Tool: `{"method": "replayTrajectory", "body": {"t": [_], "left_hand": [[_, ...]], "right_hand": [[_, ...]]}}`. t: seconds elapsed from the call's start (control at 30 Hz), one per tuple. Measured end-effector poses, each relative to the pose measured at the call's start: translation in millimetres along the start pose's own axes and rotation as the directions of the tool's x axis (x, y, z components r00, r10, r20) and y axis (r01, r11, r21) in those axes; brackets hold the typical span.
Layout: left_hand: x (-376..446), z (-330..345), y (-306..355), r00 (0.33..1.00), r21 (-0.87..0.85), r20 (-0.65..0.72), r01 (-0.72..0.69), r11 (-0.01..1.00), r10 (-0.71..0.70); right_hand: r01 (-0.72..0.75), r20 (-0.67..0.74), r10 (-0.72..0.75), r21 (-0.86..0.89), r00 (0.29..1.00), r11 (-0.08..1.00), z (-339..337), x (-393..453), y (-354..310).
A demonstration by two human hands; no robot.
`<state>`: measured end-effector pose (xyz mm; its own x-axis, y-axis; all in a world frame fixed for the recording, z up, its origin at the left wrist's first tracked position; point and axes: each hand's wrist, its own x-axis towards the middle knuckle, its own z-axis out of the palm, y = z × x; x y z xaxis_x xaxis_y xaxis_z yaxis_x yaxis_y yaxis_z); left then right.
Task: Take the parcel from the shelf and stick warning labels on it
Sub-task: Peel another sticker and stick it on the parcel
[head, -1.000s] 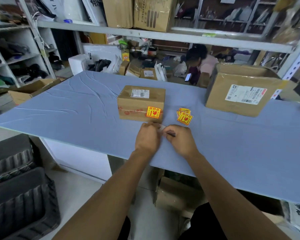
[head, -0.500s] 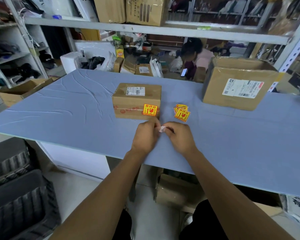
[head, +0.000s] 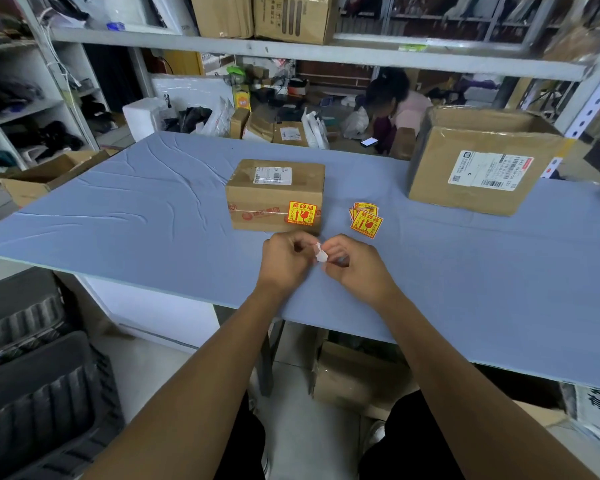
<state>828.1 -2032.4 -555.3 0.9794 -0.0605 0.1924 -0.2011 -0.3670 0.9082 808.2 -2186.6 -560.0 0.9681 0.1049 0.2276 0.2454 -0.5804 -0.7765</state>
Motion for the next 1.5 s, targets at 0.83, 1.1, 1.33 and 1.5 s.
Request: {"method": "replayTrajectory", "body": {"t": [0.83,1.1,1.33,1.5], "left_hand": [[0.4,2.0,-6.5,0.996,0.073,0.074,-0.052,0.996,0.047],[-0.4,-0.6,-5.9,0.986,0.115,0.104,-0.142,0.983,0.13],[0.6,-0.8,-7.6,0.992,0.068,0.075,-0.112,0.991,0.107],[1.1,-1.1,-7.6,0.993,0.024,0.086,-0.082,0.996,0.079]], "right_hand": [[-0.017,-0.112,0.014,-0.03,0.994,0.999,1.9,-0.6,3.1],[0.027,-0.075,-0.029,-0.025,0.997,0.999,3.4,-1.7,4.2],[0.034,-0.074,-0.036,-0.028,0.997,0.999,2.0,0.3,5.1],[0.042,-0.082,-0.045,-0.034,0.996,0.999,2.2,1.0,4.1]]}}
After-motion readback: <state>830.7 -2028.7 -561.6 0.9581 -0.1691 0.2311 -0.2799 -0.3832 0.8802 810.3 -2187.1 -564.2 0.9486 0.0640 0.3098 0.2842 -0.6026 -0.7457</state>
